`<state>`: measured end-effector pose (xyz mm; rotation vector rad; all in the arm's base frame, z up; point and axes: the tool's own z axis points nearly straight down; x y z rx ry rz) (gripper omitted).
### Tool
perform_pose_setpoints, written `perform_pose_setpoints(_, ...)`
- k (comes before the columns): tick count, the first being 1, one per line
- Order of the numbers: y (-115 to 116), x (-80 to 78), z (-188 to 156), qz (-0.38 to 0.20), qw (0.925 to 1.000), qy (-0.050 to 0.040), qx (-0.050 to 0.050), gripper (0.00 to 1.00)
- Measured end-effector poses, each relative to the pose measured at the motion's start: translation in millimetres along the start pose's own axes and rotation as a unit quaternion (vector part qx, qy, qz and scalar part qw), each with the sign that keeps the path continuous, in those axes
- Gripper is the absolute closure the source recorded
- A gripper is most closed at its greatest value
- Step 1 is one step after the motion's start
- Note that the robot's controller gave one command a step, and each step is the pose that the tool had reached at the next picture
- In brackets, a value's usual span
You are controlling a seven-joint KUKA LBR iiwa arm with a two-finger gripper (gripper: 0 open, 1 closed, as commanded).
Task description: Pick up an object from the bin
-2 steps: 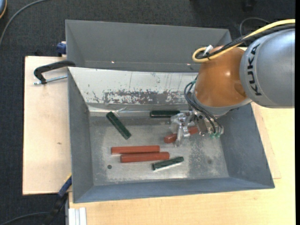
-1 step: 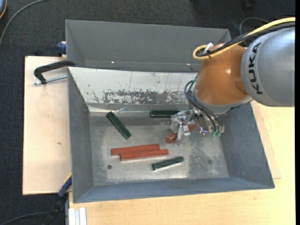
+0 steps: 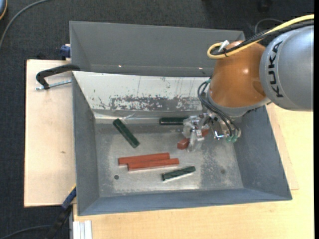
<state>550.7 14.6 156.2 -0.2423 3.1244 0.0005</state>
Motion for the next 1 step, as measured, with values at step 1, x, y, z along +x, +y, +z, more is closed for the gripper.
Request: perform_pose_setpoints(1,0.5,-2.3,-28.2,0.000,1.0000,-0.0008,0.000,1.00)
